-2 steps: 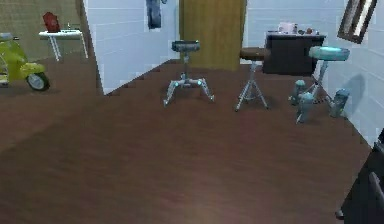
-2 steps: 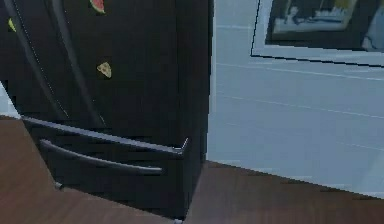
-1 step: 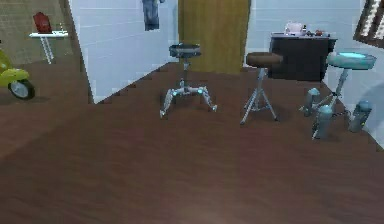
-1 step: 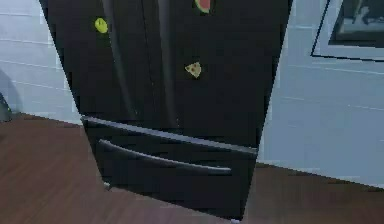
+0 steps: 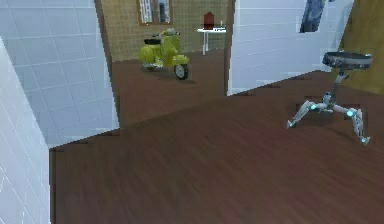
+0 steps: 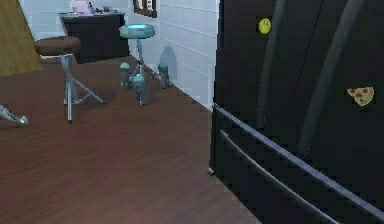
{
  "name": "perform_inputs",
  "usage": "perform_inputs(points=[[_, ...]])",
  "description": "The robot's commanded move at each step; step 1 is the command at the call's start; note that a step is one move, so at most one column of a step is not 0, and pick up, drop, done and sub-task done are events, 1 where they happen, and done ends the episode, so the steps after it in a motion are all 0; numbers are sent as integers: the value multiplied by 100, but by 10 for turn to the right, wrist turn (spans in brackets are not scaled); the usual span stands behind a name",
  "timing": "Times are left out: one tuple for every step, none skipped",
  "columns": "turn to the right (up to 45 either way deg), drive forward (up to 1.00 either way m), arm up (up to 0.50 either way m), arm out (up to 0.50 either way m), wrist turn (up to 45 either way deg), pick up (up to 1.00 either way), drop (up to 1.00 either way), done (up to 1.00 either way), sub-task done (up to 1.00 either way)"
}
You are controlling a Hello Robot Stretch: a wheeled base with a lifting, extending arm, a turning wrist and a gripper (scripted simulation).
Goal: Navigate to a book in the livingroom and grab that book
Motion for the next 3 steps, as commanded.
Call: perform_inputs(points=[[0, 25, 0, 0, 0, 0, 0, 0, 0], [-120, 0, 0, 0, 0, 0, 0, 0, 0], [0, 100, 0, 0, 0, 0, 0, 0, 0]])
